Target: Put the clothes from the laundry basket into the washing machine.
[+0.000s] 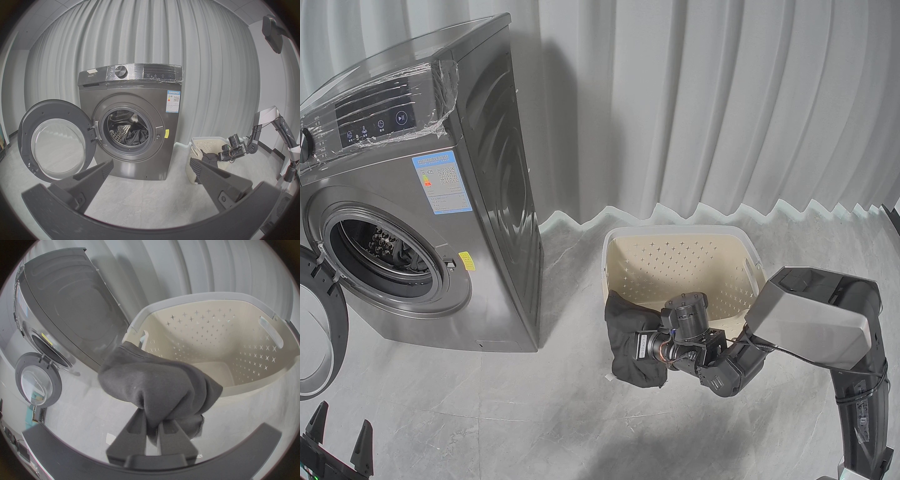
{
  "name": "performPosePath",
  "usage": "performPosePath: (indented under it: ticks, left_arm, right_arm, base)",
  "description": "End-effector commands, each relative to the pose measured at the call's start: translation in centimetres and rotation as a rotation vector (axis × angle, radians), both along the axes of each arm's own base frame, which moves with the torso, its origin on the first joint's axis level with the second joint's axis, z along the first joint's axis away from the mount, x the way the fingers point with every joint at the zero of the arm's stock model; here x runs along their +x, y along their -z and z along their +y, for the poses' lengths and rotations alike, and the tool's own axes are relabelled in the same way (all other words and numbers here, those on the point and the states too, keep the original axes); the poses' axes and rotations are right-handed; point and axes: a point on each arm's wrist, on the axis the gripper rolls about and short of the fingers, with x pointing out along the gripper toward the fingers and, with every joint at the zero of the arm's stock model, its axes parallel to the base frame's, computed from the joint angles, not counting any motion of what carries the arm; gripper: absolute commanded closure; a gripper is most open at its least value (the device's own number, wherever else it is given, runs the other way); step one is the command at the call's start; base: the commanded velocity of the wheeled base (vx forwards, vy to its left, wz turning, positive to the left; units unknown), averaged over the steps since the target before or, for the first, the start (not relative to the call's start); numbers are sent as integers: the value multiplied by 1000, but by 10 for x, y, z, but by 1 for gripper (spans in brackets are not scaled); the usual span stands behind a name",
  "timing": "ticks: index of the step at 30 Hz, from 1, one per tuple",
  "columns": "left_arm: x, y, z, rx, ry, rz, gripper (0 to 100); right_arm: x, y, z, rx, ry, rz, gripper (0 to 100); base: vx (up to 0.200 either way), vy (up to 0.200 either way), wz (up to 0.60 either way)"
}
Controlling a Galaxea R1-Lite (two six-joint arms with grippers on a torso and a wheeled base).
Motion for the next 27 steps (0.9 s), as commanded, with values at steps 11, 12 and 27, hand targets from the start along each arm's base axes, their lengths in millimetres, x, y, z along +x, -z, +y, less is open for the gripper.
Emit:
performPosePath:
  ticks: [11,12,27]
  left_arm:
    - [0,4,0,-2,0,-1,0]
    - [0,4,0,-2,0,-1,0]
    - [0,4,0,0,0,-1,0]
  right_arm:
    - [-73,-112,-18,141,-66,-191,100]
    - [-81,-120,-21,154,-73,-214,100]
    - [-173,-225,-88,320,-197,-558,100]
  base:
    - [0,0,0]
    - [0,0,0]
    - [0,0,0]
